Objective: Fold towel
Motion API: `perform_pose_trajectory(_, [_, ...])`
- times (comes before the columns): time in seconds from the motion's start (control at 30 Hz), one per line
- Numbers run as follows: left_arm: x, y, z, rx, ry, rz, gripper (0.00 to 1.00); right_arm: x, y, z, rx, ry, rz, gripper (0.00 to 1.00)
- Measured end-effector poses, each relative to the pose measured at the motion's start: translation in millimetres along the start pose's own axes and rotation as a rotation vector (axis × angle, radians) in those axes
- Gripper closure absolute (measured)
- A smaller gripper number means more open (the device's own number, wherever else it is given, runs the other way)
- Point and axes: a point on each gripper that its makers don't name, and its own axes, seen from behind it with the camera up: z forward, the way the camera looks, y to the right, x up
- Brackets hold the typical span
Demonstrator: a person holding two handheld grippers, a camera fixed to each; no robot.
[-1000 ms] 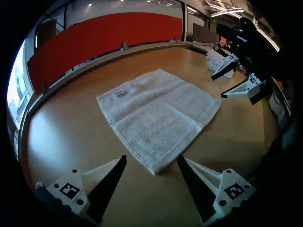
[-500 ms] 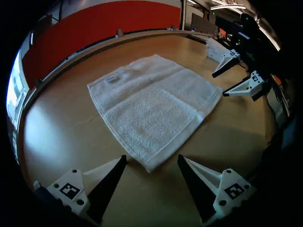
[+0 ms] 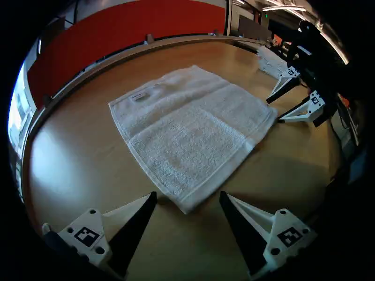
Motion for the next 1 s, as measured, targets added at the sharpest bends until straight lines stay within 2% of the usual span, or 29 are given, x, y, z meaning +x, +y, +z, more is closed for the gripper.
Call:
perform_pose_trajectory(0.43, [-1,-1.3,-0.3,0.008,-0.016,-0.008,0.12,-1,-4,2.4,0.025,-0.005,0.022,0.48])
perform_pose_trajectory(0.57, [-1,-2.9,-0.5,0.013,-0.018,-0.014,0.24,-1,-3,3.1,0.021,-0.006,0.03,0.59])
perform_pose_trajectory(0.77, [-1,-0.7,-0.5,0.014,-0.022,-0.014,0.33,-2,0,1.7,0.009,-0.003,0.047,0.73])
perform_pose_trajectory(1.0, [0,8.5,0.6,0.009,-0.022,-0.002,0.63,-2,0,-0.4,0.007,-0.002,0.044,0.79])
